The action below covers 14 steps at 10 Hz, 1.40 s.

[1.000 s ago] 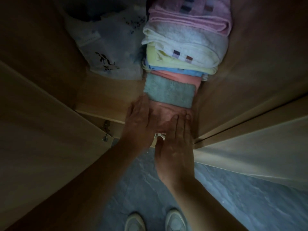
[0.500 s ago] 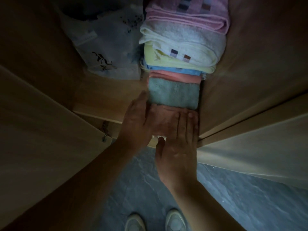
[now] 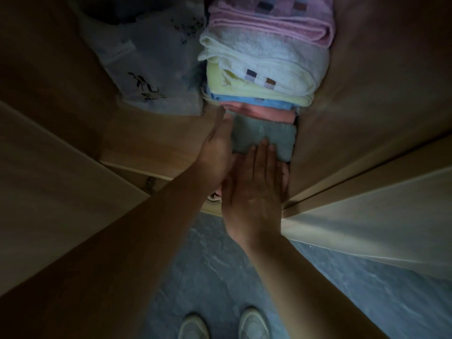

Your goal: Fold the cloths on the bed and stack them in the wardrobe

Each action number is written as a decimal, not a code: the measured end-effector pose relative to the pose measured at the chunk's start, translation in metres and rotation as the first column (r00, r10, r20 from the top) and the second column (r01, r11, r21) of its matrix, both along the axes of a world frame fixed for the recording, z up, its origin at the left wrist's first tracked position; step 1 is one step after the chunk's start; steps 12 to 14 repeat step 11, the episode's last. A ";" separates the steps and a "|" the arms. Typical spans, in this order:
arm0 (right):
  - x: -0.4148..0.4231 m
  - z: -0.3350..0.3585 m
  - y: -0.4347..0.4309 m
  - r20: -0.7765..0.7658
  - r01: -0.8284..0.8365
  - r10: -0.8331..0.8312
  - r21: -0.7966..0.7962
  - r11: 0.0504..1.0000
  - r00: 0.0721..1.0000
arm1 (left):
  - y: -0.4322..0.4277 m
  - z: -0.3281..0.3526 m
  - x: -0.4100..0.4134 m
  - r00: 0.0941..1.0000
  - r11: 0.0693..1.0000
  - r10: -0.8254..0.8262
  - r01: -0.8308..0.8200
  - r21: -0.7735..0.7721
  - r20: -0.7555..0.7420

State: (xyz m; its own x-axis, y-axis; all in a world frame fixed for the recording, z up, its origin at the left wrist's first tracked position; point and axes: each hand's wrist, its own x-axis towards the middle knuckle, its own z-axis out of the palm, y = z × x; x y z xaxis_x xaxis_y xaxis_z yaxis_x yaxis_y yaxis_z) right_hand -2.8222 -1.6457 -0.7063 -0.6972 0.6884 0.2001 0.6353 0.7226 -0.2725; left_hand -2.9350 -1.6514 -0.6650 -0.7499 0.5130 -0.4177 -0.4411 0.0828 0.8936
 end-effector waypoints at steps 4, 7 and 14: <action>0.005 0.008 0.000 -0.055 -0.030 0.032 0.025 0.999 0.998 | -0.040 -0.015 -0.006 0.771 0.981 -0.170 0.070 -0.183 -0.613; -0.038 0.022 0.040 0.035 0.072 -0.074 0.057 0.996 0.997 | -0.024 -0.012 -0.015 0.274 0.732 -0.681 0.272 -0.624 -0.679; -0.043 0.025 0.047 0.169 0.067 -0.065 -0.007 0.998 0.984 | -0.033 -0.010 -0.014 0.292 0.739 -0.674 0.257 -0.623 -0.679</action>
